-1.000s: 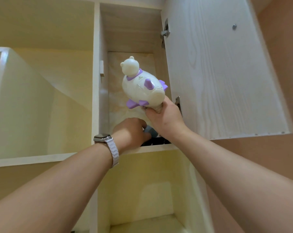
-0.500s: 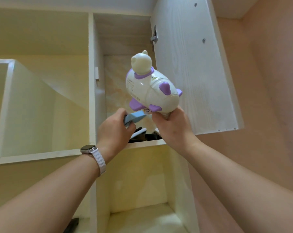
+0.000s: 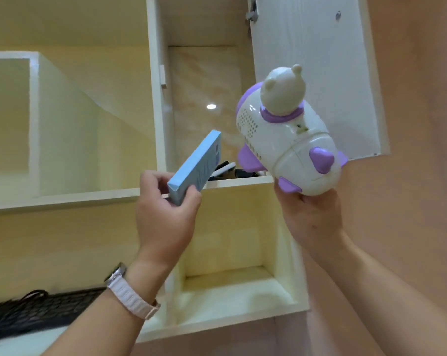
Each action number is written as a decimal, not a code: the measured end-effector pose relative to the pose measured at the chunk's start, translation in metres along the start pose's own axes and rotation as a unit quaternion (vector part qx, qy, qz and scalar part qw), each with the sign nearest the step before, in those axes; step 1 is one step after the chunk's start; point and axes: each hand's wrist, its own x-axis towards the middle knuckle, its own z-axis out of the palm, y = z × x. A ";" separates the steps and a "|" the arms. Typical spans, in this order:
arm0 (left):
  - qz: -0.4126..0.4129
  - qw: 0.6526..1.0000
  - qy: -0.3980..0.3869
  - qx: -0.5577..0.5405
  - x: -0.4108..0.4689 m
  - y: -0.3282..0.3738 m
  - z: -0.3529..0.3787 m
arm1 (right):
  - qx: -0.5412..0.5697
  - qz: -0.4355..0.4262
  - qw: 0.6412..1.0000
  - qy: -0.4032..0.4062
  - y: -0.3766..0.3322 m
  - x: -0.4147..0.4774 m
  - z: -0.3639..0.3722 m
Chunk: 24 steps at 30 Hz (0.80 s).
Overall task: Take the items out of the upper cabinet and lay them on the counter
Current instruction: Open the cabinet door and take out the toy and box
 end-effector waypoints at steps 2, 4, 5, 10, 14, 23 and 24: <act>-0.018 0.998 0.007 -0.065 -0.009 -0.005 -0.011 | 0.004 0.039 0.999 0.003 -0.003 -0.017 -0.004; -0.055 0.990 0.012 -0.128 -0.018 -0.012 -0.018 | -0.006 0.082 0.997 0.008 -0.008 -0.032 -0.005; -0.076 0.984 0.013 -0.159 -0.022 -0.015 -0.021 | -0.018 0.102 0.995 0.012 -0.011 -0.039 -0.005; -0.170 0.943 -0.029 -0.284 -0.049 -0.042 -0.031 | -0.082 0.143 0.985 0.047 -0.028 -0.078 0.000; -0.242 0.906 -0.080 -0.338 -0.083 -0.070 -0.034 | -0.110 0.192 0.972 0.074 -0.038 -0.123 0.003; -0.348 0.804 -0.224 -0.427 -0.176 -0.107 -0.046 | -0.230 0.342 0.889 0.201 -0.085 -0.230 -0.021; -0.363 0.786 -0.249 -0.433 -0.188 -0.107 -0.047 | -0.237 0.348 0.882 0.211 -0.094 -0.239 -0.025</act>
